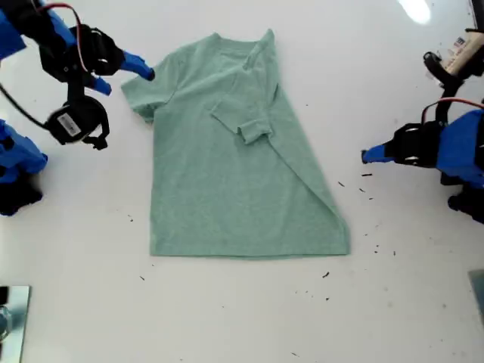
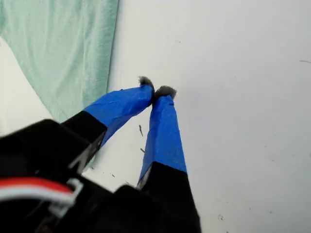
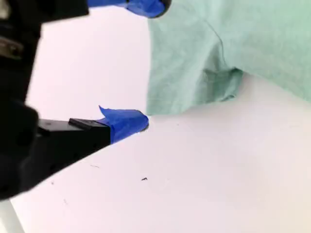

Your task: Fold t shirt

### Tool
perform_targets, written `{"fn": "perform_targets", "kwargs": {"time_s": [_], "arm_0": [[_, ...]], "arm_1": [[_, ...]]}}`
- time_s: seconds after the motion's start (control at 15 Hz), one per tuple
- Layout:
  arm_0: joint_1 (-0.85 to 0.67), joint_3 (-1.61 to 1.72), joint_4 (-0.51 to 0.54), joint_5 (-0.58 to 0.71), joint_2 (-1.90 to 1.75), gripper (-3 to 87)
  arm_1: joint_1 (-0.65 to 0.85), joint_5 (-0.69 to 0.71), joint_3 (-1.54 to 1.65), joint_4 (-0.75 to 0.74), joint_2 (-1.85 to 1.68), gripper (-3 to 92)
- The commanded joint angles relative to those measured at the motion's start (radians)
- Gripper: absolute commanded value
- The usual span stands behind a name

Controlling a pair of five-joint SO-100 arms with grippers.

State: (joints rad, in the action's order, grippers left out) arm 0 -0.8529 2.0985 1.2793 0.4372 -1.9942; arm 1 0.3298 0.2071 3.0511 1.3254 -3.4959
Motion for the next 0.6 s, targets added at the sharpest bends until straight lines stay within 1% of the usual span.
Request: {"fn": "perform_targets", "kwargs": {"time_s": [0.0,0.13,0.2,0.27,0.33,0.4,0.53], "arm_0": [[-0.029,0.083,-0.143,0.012,0.049,32.5],[-0.054,0.127,-0.225,0.032,0.132,31.6],[-0.055,0.135,-0.264,0.038,0.179,27.8],[-0.055,0.137,-0.301,0.052,0.227,16.0],[-0.055,0.123,-0.328,0.084,0.262,-0.2],[-0.044,0.114,-0.328,0.091,0.247,-0.2],[-0.017,0.097,-0.304,0.106,0.026,-0.2]], "arm_1": [[-0.017,0.003,0.063,-0.023,-0.006,2.8],[-0.018,0.0,0.063,-0.023,-0.006,2.8],[-0.018,0.002,0.063,-0.023,-0.006,2.8],[-0.018,0.0,0.063,-0.023,-0.006,2.8],[-0.018,0.0,0.063,-0.023,-0.006,2.8],[-0.018,-0.002,0.063,-0.023,-0.006,2.8],[-0.02,-0.002,0.063,-0.021,-0.006,2.8]]}}
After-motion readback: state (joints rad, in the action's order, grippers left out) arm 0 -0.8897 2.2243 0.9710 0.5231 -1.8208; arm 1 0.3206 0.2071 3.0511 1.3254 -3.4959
